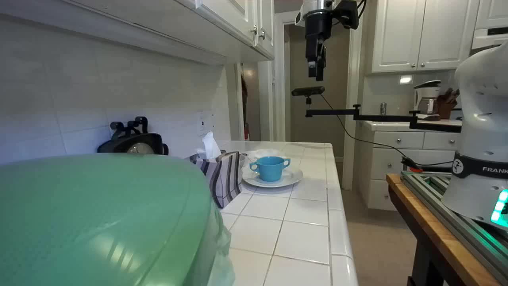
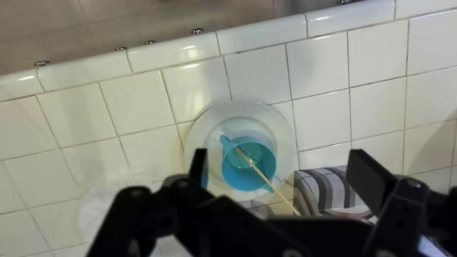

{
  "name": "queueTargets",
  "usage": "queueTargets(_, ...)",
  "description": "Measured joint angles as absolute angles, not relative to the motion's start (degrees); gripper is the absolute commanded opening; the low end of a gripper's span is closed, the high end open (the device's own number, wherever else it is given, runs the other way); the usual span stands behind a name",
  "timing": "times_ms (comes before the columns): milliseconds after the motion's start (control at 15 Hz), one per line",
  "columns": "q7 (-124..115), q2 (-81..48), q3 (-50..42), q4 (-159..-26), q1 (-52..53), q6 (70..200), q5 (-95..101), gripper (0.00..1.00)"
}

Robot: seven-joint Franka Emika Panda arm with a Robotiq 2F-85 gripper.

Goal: Move the napkin on the counter forward

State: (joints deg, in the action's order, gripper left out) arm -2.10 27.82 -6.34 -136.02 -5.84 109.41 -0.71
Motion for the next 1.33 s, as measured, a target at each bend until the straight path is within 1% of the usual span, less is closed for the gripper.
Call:
queueTargets(800,-4.49,27.21,-5.91,-136.24,-6.14,110.85,-0.59,1.0)
queueTargets(1333,-28.21,16.11,-1.5,-141.87,-10.44,134.19,2.78,1.0)
